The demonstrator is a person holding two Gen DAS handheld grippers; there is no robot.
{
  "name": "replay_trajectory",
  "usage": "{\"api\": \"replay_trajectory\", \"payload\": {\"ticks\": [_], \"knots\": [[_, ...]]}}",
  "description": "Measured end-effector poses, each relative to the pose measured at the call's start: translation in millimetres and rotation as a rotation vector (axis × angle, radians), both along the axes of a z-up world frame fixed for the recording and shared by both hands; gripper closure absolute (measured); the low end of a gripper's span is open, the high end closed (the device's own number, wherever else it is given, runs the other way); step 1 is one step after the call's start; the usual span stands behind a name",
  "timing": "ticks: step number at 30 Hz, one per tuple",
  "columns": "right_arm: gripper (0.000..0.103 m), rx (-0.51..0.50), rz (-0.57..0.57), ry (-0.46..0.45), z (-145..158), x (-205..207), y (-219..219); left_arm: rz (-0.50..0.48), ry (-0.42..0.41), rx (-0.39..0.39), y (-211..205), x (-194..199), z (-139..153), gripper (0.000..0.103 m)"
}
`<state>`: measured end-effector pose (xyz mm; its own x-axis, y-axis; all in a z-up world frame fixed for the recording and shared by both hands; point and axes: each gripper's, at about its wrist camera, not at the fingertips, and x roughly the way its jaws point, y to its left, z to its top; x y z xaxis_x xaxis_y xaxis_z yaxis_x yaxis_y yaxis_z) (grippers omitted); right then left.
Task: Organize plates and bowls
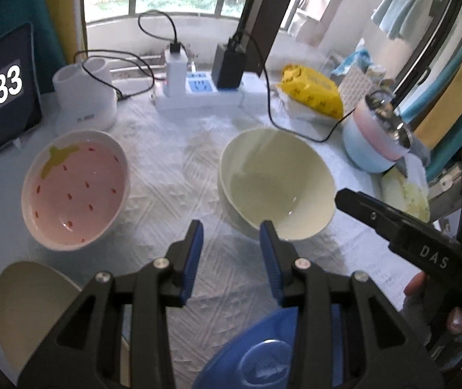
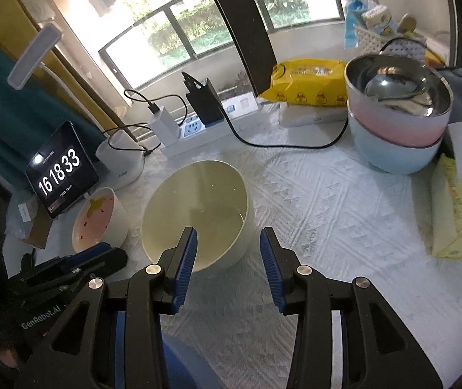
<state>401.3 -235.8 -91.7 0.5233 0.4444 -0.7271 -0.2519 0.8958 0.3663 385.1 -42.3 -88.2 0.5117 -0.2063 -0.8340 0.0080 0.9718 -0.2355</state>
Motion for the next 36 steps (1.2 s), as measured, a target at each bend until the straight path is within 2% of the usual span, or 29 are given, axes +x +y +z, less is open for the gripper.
{"api": "replay_trajectory", "payload": {"ticks": [3,13,20,23,27,32,36], "knots": [[0.06,0.019,0.015,0.074,-11,12,1,-0.006,0.018,-0.006,-4,6,-2,0.065],[0.06,0.011,0.027,0.114,-30,37,3,0.016,0.12,-0.045,-5,36,-16,0.065],[0.061,-0.001,0.037,0.134,-44,48,7,0.058,0.159,-0.019,-11,49,-28,0.065],[0.064,-0.007,0.043,0.124,-46,50,9,0.067,0.172,-0.004,-14,52,-34,0.065],[0.075,0.001,0.066,0.124,-49,53,14,0.06,0.171,0.006,-16,53,-35,0.066],[0.077,0.019,0.067,0.115,-49,55,13,0.044,0.139,0.035,-25,51,-31,0.069],[0.079,-0.01,0.061,0.087,-48,51,14,0.019,0.091,0.082,-33,48,-29,0.069]]}}
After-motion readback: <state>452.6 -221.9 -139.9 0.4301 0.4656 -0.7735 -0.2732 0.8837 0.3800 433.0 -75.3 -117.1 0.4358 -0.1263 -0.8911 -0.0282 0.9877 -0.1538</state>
